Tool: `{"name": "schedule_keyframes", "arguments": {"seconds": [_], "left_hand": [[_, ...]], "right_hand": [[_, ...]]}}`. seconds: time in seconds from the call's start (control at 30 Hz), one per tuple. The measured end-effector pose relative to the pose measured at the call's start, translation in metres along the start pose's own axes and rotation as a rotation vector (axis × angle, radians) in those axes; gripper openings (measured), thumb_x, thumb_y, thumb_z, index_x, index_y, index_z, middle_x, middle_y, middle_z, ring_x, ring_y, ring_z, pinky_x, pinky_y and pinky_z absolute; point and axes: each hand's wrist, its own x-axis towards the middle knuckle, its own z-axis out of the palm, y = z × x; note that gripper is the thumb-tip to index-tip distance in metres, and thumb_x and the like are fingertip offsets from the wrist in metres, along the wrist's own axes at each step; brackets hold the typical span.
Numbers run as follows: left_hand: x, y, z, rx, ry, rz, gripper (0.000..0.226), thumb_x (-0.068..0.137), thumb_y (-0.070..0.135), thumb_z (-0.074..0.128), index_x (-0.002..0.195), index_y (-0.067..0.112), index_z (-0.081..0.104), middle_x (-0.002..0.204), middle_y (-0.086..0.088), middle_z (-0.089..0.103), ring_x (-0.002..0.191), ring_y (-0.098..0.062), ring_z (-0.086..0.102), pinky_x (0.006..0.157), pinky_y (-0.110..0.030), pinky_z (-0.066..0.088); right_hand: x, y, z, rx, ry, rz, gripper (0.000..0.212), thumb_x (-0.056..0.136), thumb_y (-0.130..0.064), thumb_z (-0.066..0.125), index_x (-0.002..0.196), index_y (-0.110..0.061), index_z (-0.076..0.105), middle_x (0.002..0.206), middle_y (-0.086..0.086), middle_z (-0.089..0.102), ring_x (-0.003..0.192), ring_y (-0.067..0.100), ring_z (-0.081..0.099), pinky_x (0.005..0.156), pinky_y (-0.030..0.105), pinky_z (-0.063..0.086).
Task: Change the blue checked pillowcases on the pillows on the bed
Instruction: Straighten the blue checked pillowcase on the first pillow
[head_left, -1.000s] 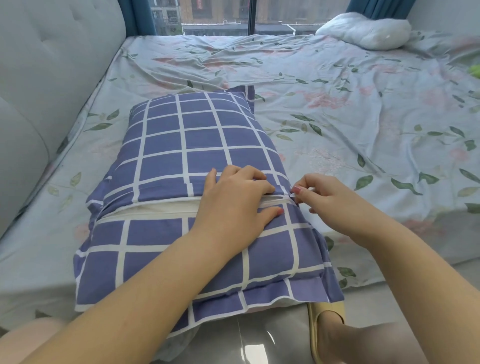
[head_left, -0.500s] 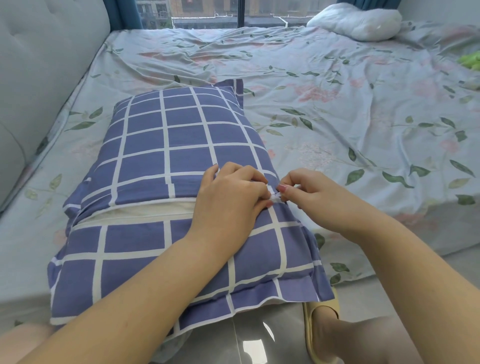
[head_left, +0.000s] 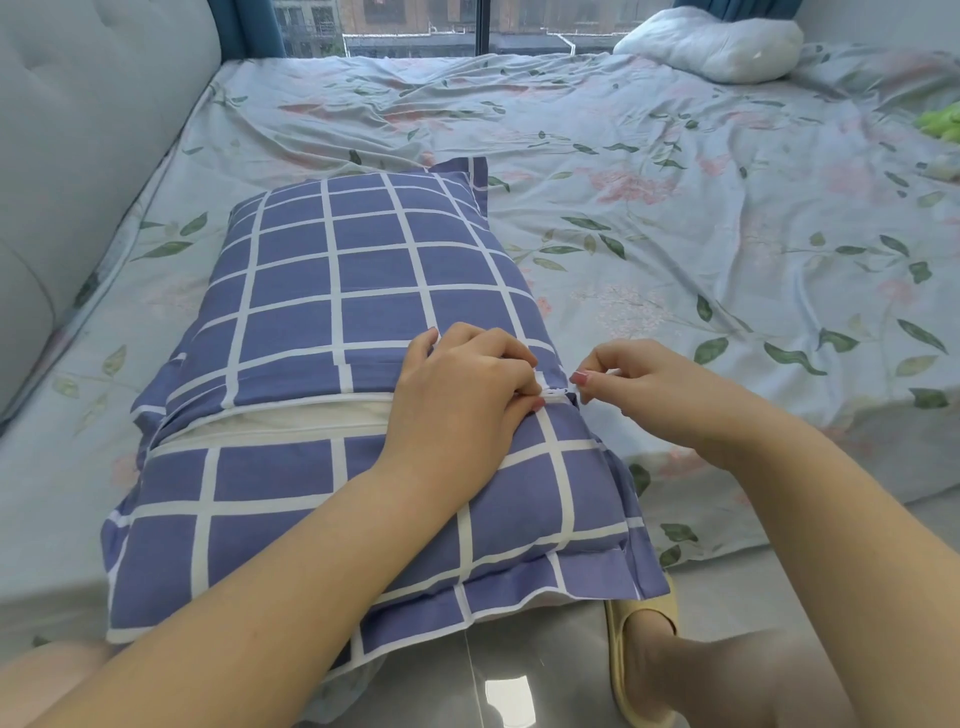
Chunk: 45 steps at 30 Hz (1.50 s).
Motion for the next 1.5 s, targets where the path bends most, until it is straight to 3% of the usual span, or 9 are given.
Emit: {"name": "schedule_keyframes", "arguments": {"seconds": [0.23, 0.4, 0.67, 0.83, 0.9, 1.1, 1.33, 1.43, 1.5], "left_hand": [[-0.002, -0.001, 0.000, -0.008, -0.008, -0.009, 0.007, 0.085, 0.029, 0.075, 0.079, 0.026, 0.077, 0.101, 0.012, 0.071, 0.101, -0.021, 0.060, 0.098, -0.051, 0.042], [-0.003, -0.003, 0.001, 0.004, -0.022, -0.020, 0.008, 0.086, 0.030, 0.074, 0.080, 0.026, 0.078, 0.101, 0.013, 0.070, 0.102, -0.021, 0.059, 0.099, -0.050, 0.041], [-0.003, -0.003, 0.002, 0.007, -0.035, -0.028, 0.008, 0.087, 0.032, 0.073, 0.082, 0.028, 0.078, 0.103, 0.013, 0.071, 0.104, -0.019, 0.058, 0.101, -0.048, 0.040], [-0.003, -0.005, 0.002, 0.002, -0.048, -0.029, 0.008, 0.088, 0.032, 0.072, 0.083, 0.028, 0.078, 0.104, 0.014, 0.070, 0.105, -0.018, 0.057, 0.102, -0.047, 0.039], [-0.004, -0.006, 0.002, 0.001, -0.048, -0.028, 0.008, 0.088, 0.032, 0.071, 0.084, 0.029, 0.078, 0.104, 0.014, 0.070, 0.105, -0.018, 0.057, 0.103, -0.047, 0.038], [-0.004, -0.008, 0.000, -0.029, -0.035, -0.029, 0.007, 0.088, 0.033, 0.072, 0.085, 0.029, 0.078, 0.104, 0.013, 0.070, 0.105, -0.017, 0.057, 0.100, -0.043, 0.039], [-0.010, -0.016, -0.011, -0.083, -0.020, -0.042, 0.010, 0.086, 0.038, 0.072, 0.085, 0.029, 0.076, 0.103, 0.013, 0.069, 0.101, -0.013, 0.058, 0.092, -0.030, 0.036], [-0.016, -0.024, -0.020, -0.067, -0.008, -0.052, 0.012, 0.085, 0.039, 0.072, 0.082, 0.028, 0.075, 0.101, 0.013, 0.068, 0.098, -0.013, 0.058, 0.091, -0.032, 0.039], [-0.023, -0.030, -0.027, -0.046, -0.011, -0.057, 0.014, 0.086, 0.038, 0.069, 0.083, 0.026, 0.075, 0.101, 0.012, 0.069, 0.097, -0.014, 0.059, 0.090, -0.035, 0.043]], "right_hand": [[0.009, 0.009, -0.005, -0.042, -0.032, 0.086, 0.028, 0.099, -0.030, 0.052, 0.081, -0.012, 0.064, 0.089, -0.003, 0.060, 0.092, 0.016, 0.056, 0.067, 0.027, 0.038], [0.013, 0.011, -0.003, -0.145, -0.050, 0.109, 0.030, 0.100, -0.030, 0.051, 0.084, -0.009, 0.064, 0.096, 0.012, 0.062, 0.083, 0.022, 0.054, 0.068, 0.030, 0.039], [0.023, 0.019, 0.001, -0.383, -0.050, 0.139, 0.027, 0.100, -0.028, 0.050, 0.084, -0.010, 0.063, 0.087, 0.005, 0.060, 0.071, 0.015, 0.050, 0.058, 0.025, 0.037], [0.029, 0.020, 0.007, -0.472, -0.035, 0.114, 0.036, 0.099, -0.027, 0.051, 0.101, 0.006, 0.065, 0.101, 0.020, 0.066, 0.095, 0.035, 0.060, 0.071, 0.034, 0.044], [0.030, 0.020, 0.008, -0.478, -0.036, 0.113, 0.036, 0.099, -0.027, 0.051, 0.101, 0.005, 0.065, 0.101, 0.020, 0.066, 0.097, 0.036, 0.060, 0.071, 0.034, 0.043], [0.028, 0.020, 0.002, -0.338, -0.065, 0.119, 0.026, 0.099, -0.027, 0.050, 0.085, -0.010, 0.063, 0.085, 0.003, 0.060, 0.074, 0.017, 0.051, 0.062, 0.027, 0.037], [0.024, 0.015, -0.001, -0.155, 0.133, -0.001, 0.024, 0.098, -0.026, 0.052, 0.081, -0.015, 0.065, 0.086, 0.002, 0.063, 0.081, 0.023, 0.055, 0.066, 0.033, 0.040], [0.021, 0.005, 0.003, -0.051, 0.231, -0.112, 0.021, 0.097, -0.023, 0.054, 0.081, -0.013, 0.064, 0.085, -0.003, 0.068, 0.086, 0.022, 0.061, 0.070, 0.033, 0.044], [0.018, -0.004, 0.007, -0.009, 0.247, -0.190, 0.021, 0.097, -0.020, 0.055, 0.079, -0.012, 0.064, 0.078, -0.004, 0.067, 0.079, 0.019, 0.062, 0.068, 0.031, 0.045]]}}
